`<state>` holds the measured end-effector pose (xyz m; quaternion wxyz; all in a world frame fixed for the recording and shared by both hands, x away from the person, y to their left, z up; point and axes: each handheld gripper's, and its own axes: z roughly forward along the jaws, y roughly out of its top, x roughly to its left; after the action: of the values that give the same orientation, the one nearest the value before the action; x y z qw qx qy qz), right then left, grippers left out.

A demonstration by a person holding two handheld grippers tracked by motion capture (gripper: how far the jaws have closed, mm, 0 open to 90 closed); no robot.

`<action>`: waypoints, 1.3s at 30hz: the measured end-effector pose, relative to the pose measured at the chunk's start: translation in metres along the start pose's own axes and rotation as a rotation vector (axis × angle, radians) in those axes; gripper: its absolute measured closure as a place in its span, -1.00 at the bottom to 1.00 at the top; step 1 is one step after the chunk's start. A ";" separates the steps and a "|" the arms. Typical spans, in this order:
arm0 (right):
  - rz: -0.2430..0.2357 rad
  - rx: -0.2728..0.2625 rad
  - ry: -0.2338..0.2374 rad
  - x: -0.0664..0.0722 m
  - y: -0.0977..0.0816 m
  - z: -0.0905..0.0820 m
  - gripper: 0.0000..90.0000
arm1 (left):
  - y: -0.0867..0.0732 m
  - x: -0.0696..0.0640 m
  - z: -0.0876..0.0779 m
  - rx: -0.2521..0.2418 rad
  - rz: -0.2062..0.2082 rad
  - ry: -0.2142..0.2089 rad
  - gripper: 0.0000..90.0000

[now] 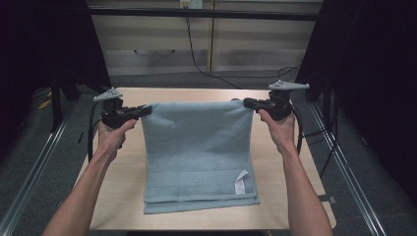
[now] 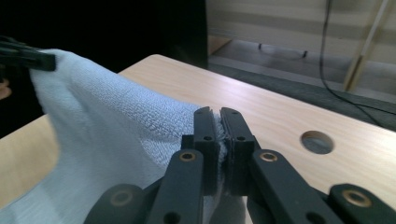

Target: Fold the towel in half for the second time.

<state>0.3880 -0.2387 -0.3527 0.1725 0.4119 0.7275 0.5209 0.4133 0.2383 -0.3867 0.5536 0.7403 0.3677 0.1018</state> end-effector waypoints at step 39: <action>0.036 0.109 0.160 0.067 -0.162 -0.069 0.90 | -0.142 -0.084 -0.068 0.150 0.030 -0.124 0.80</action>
<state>0.2329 -0.2480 -0.4587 0.0819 0.3908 0.7585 0.5150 0.2548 0.2502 -0.4677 0.5166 0.7899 0.3284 0.0362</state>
